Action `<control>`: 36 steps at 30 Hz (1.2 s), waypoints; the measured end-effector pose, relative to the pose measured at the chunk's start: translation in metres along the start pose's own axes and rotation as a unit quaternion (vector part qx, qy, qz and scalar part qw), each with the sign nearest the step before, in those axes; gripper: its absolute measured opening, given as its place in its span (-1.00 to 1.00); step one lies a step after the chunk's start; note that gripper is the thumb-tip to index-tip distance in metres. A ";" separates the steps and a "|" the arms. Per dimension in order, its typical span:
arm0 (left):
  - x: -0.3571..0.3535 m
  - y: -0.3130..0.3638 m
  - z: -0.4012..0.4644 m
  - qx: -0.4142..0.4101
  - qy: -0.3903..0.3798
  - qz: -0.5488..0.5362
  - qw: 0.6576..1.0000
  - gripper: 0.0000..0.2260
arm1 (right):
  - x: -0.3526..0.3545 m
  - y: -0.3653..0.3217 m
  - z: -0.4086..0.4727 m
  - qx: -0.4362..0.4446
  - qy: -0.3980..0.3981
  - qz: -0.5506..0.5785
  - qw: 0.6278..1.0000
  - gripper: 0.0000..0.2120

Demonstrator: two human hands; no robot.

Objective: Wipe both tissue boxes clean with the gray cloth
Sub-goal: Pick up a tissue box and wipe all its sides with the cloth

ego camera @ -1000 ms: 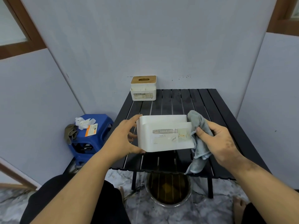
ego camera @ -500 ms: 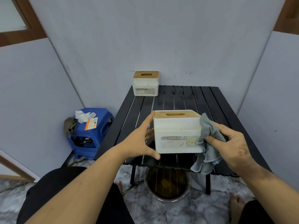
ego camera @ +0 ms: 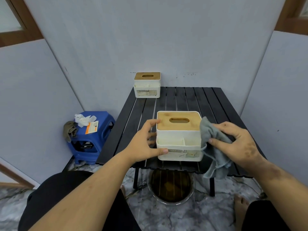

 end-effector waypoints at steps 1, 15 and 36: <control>-0.002 0.000 -0.001 -0.001 -0.003 0.007 1.000 -0.16 | 0.005 -0.004 0.003 0.010 0.027 -0.023 0.999 -0.58; -0.028 0.003 -0.006 -0.060 -0.011 0.011 0.998 -0.26 | -0.105 -0.069 0.020 0.142 -0.043 -0.483 0.863 -0.30; -0.033 -0.003 0.000 -0.040 -0.001 0.034 0.999 -0.19 | -0.035 -0.048 0.015 0.131 -0.027 -0.405 0.904 -0.60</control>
Point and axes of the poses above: each hand's wrist, its own z-axis towards the middle knuckle, its own x-axis out of the back of the hand, y = z × x, the point moved 5 cm from there along z, towards the middle knuckle, and after that the axes turned 13 degrees about -z, right-handed, at the moved point
